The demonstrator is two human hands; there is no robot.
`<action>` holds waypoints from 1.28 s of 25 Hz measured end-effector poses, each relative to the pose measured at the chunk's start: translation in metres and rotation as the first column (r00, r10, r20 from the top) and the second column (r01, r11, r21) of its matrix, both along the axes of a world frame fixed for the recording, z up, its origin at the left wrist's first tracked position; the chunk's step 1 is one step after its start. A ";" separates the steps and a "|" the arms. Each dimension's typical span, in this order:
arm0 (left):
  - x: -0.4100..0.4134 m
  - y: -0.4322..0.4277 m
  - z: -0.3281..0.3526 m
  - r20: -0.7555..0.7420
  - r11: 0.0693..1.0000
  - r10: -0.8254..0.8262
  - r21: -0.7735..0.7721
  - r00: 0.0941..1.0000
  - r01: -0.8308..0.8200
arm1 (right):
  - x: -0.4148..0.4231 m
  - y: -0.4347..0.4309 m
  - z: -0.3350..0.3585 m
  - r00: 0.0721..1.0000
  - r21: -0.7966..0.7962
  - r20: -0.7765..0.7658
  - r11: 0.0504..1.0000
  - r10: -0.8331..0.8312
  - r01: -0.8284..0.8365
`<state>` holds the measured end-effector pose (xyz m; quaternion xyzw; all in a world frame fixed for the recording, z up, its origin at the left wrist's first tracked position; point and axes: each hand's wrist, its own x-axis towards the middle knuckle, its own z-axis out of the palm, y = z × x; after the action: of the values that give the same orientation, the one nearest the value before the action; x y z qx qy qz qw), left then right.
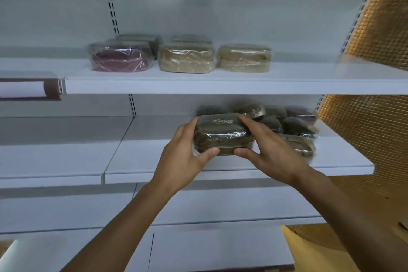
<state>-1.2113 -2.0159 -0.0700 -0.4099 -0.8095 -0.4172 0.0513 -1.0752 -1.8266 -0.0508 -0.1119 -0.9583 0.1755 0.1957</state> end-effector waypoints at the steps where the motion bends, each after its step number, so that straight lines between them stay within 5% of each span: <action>1: 0.006 -0.001 0.008 -0.016 1.000 -0.011 0.003 1.000 0.011 | 0.010 -0.001 0.008 1.000 0.025 -0.017 1.000 -0.010 0.010; 13: 0.003 0.053 0.113 -0.183 0.984 -0.077 0.147 0.980 0.105 | 0.035 0.038 0.113 0.967 0.083 -0.247 0.993 -0.066 0.089; 24: -0.035 0.114 0.117 -0.175 0.991 -0.022 0.129 0.984 0.045 | -0.024 0.100 0.110 0.980 0.095 -0.182 0.990 -0.086 0.105; 32: -0.044 0.131 0.107 -0.390 0.980 0.148 0.181 0.909 -0.082 | -0.068 0.123 0.114 0.971 0.017 -0.145 0.981 -0.191 0.195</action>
<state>-1.2554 -1.8852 0.0372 -0.4327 -0.7682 -0.3845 0.2735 -1.1434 -1.7035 0.0628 -0.1886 -0.9290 0.1484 0.2816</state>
